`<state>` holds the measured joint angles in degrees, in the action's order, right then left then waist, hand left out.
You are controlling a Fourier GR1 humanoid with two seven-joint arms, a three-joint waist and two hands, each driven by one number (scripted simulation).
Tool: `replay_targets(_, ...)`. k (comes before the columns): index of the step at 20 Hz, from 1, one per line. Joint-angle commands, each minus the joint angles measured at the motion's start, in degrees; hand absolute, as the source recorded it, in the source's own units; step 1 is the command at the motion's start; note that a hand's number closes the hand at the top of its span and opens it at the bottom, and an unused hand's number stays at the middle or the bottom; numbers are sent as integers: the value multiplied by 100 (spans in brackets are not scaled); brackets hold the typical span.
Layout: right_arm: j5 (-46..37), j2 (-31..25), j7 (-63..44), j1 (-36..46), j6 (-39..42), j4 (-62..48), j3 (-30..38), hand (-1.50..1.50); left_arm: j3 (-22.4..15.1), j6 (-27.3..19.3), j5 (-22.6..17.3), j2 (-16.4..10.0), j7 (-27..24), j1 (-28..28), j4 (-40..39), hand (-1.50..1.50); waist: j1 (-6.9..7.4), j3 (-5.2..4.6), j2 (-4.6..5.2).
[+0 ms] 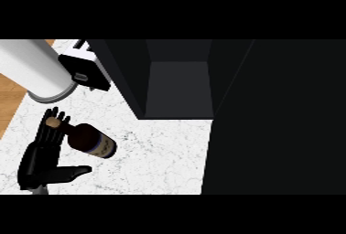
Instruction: Pick up the wine, place it into the cabinet and close the cabinet
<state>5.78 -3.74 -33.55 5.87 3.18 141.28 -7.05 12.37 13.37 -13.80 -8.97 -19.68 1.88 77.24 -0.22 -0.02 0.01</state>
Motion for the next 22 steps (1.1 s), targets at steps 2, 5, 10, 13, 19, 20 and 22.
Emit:
replay_targets(2,186,50,271,-45,127,17,61,-150,13,224,363,24,-1002,-269,-1374,-150,-4,-1,5)
replay_targets(5,1,186,47,-365,-30,409,-238,-150,108,419,221,-53,-1147,-293,-1601,-150,2,0,-2)
replay_targets(10,545,-74,-110,-81,121,393,365,-150,60,323,487,-5,-1511,-1056,-2771,-150,-23,0,4)
replay_targets(13,117,140,-309,391,-154,173,-54,-150,221,785,398,-220,-2046,-1098,-3453,-150,-2,-3,4)
replay_targets(19,194,115,197,-536,192,488,-24,-150,221,1208,232,-95,-2365,-1174,-3920,-150,-13,1,-1)
replay_targets(20,442,5,-391,-221,72,767,102,-150,136,1011,492,28,-2731,-1323,-4396,-150,-37,-4,4)
replay_targets(22,242,113,31,-203,149,370,-60,-150,198,1308,464,-78,-3043,-1562,-4846,-150,-42,-5,11)
